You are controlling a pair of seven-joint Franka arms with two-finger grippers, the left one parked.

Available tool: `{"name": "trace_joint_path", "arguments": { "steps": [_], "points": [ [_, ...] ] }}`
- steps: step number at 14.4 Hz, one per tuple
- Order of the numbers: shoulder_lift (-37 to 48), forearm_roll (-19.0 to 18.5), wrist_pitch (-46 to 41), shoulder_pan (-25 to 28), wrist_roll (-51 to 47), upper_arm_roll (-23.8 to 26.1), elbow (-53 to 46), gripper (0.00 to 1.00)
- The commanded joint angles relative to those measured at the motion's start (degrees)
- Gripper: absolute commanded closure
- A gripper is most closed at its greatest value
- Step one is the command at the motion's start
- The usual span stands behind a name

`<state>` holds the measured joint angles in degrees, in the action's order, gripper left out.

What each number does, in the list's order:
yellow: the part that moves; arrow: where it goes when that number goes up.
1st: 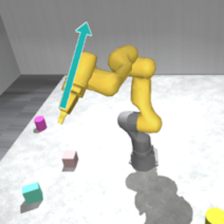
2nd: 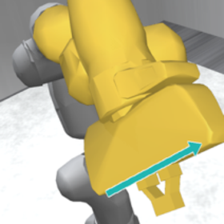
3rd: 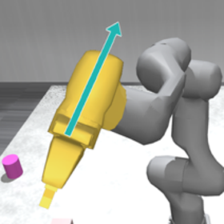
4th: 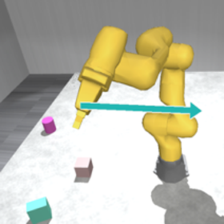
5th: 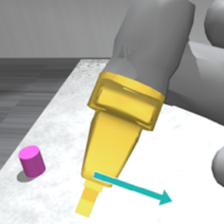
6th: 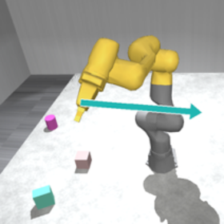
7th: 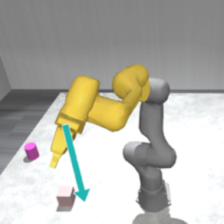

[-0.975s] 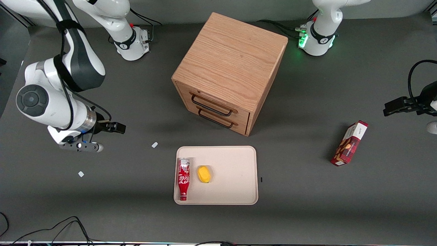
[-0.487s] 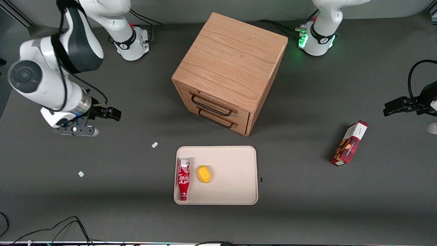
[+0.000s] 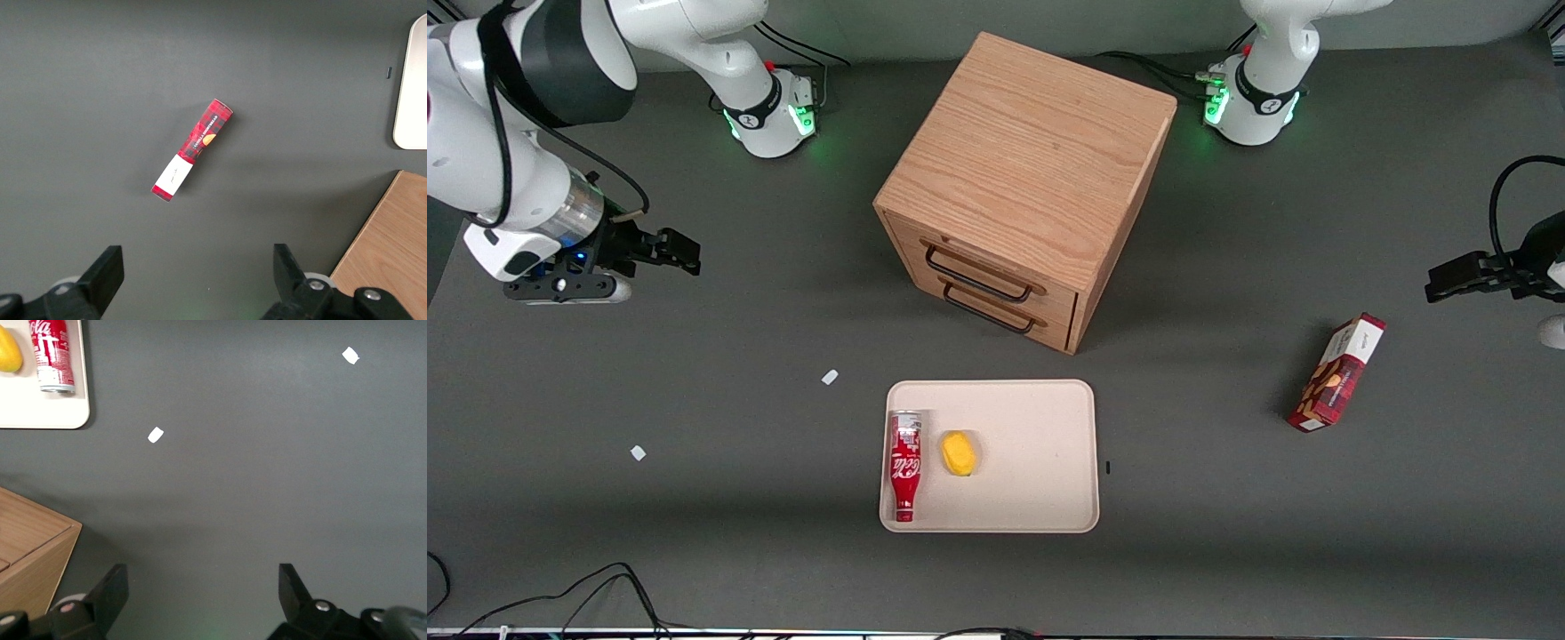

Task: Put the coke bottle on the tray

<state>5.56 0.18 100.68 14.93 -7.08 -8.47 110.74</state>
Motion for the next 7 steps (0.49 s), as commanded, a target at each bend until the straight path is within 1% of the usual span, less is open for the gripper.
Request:
{"name": "trace_joint_path", "arguments": {
  "steps": [1,2,3,4,7],
  "points": [
    [1.3,2.4,-1.5,-2.2,2.3,0.6,0.2,0.0],
    [1.2,2.4,-1.8,-6.0,2.3,3.9,-0.1,0.0],
    [0.9,2.4,-1.8,-10.3,2.3,8.3,-0.5,0.0],
    [0.6,2.4,-1.8,-11.4,2.2,10.0,-0.8,0.0],
    [0.5,2.5,-1.9,-9.4,1.7,8.3,-1.3,0.0]
  ]
}}
